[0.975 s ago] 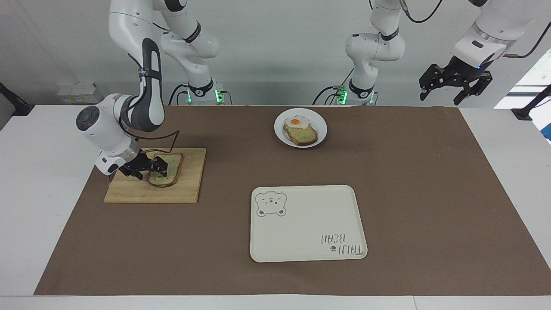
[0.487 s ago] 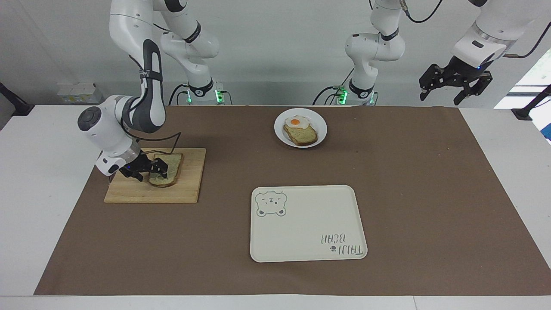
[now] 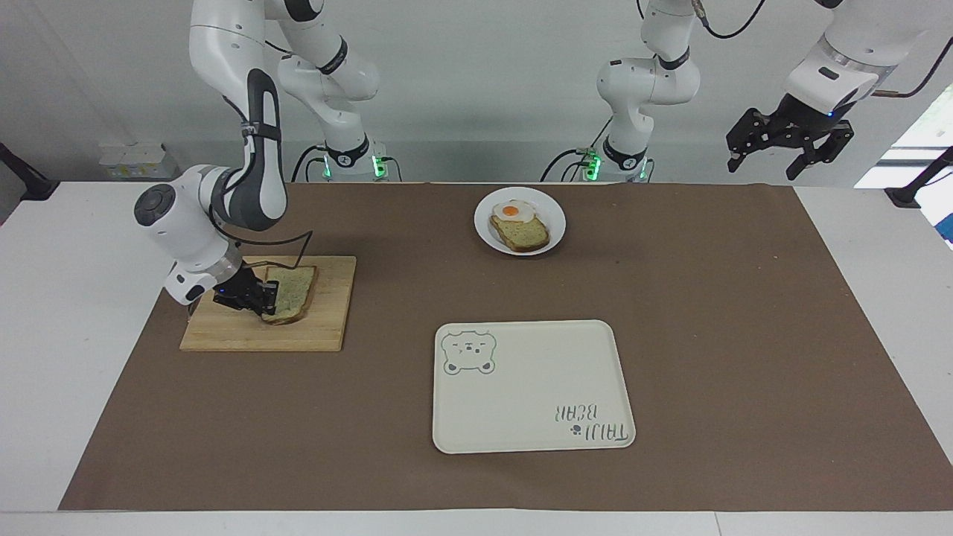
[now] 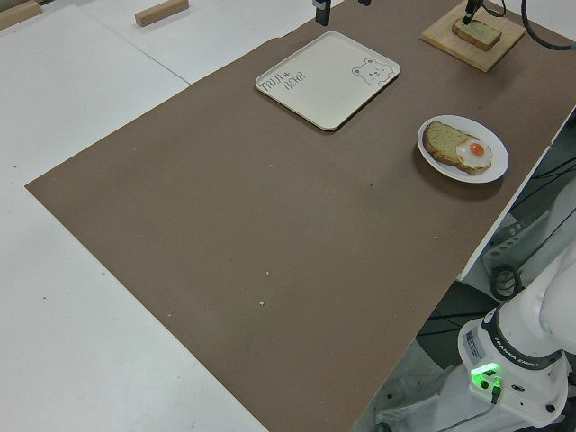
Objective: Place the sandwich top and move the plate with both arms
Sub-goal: 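Reach the right gripper down and grasp the bread slice on the board, then slide the bread slice off the board edge with the right gripper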
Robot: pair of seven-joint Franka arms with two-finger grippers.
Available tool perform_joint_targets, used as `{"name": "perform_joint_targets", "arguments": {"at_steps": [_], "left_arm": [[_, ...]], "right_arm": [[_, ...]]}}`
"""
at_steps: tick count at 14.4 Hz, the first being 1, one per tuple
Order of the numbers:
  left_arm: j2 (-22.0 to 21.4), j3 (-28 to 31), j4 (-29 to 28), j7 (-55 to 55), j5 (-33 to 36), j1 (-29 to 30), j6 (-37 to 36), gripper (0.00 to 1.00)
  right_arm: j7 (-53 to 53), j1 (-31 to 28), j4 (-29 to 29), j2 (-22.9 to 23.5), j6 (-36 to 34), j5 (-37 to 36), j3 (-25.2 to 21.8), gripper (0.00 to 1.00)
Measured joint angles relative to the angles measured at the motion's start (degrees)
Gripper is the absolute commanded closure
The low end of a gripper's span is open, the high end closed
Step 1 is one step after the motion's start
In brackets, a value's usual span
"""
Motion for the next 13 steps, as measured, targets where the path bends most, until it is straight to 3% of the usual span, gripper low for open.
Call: {"name": "perform_joint_targets", "arguments": {"at_steps": [9, 13], "left_arm": [[0.01, -5.15, -0.03, 0.00, 0.00, 4.92, 0.00, 0.00], [0.03, -5.21, -0.07, 0.00, 0.00, 5.02, 0.00, 0.00]], "right_arm": [[-0.01, 0.73, 2.63, -0.11, -0.22, 0.00, 0.99, 1.00], [-0.01, 1.22, 5.16, -3.39, -8.01, 0.00, 1.33, 1.00]]}}
